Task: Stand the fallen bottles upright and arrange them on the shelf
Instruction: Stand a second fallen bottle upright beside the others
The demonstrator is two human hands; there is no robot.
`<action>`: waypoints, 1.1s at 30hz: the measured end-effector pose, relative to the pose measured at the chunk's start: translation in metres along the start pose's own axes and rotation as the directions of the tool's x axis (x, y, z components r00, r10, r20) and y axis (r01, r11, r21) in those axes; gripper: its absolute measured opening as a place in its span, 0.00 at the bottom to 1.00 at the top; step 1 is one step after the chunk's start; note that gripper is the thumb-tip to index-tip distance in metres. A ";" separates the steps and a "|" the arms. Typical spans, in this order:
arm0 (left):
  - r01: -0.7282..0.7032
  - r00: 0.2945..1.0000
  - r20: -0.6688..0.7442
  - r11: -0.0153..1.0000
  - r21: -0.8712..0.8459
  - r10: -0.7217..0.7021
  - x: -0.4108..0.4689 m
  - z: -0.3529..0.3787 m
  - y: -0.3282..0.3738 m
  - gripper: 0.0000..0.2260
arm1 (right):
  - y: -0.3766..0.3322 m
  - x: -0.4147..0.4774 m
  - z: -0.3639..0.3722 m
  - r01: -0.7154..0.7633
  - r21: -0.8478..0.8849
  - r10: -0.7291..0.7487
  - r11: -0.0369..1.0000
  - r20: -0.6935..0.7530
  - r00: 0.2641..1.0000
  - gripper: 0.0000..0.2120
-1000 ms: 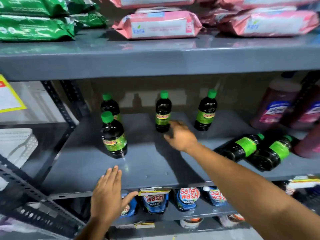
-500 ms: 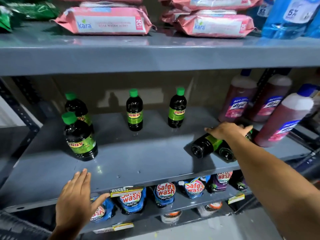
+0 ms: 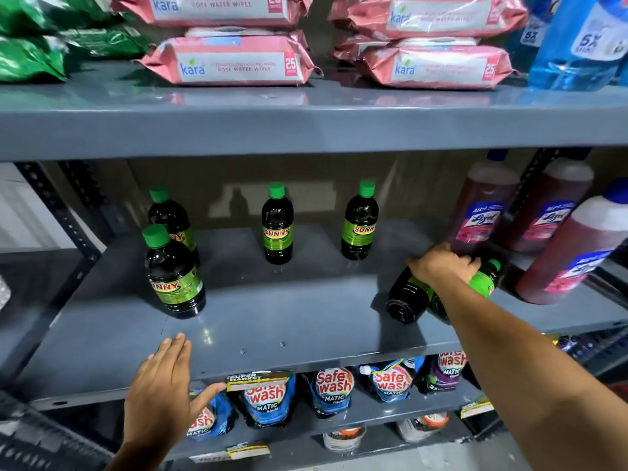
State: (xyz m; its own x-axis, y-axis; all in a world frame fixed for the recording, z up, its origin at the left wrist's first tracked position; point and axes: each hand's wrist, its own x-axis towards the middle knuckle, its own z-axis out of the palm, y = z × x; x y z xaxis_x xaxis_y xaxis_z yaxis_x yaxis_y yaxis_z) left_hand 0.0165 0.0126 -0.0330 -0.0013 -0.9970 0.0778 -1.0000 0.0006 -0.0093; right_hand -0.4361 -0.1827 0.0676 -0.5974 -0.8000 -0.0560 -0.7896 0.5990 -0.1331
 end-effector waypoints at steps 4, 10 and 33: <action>-0.008 1.000 -0.006 1.000 -0.005 0.008 0.001 -0.001 0.000 0.47 | -0.018 -0.009 0.009 0.025 0.358 -0.014 0.933 -0.034 0.999 0.30; -0.007 1.000 -0.028 1.000 -0.018 0.006 0.002 0.003 -0.001 0.46 | -0.019 -0.022 0.003 0.178 0.693 -0.061 0.698 -0.190 0.980 0.28; 0.002 0.998 -0.055 0.998 -0.071 -0.006 0.002 0.005 0.000 0.43 | 0.007 -0.080 0.042 0.559 0.658 -0.290 0.505 -0.480 0.828 0.49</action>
State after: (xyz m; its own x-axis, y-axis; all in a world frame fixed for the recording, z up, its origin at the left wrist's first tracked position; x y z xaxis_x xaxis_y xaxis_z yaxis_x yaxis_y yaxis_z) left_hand 0.0164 0.0099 -0.0374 0.0042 -0.9912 0.1326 -0.9981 0.0039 0.0612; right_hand -0.3874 -0.1159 0.0294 -0.3324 -0.8192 0.4673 -0.6402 -0.1678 -0.7497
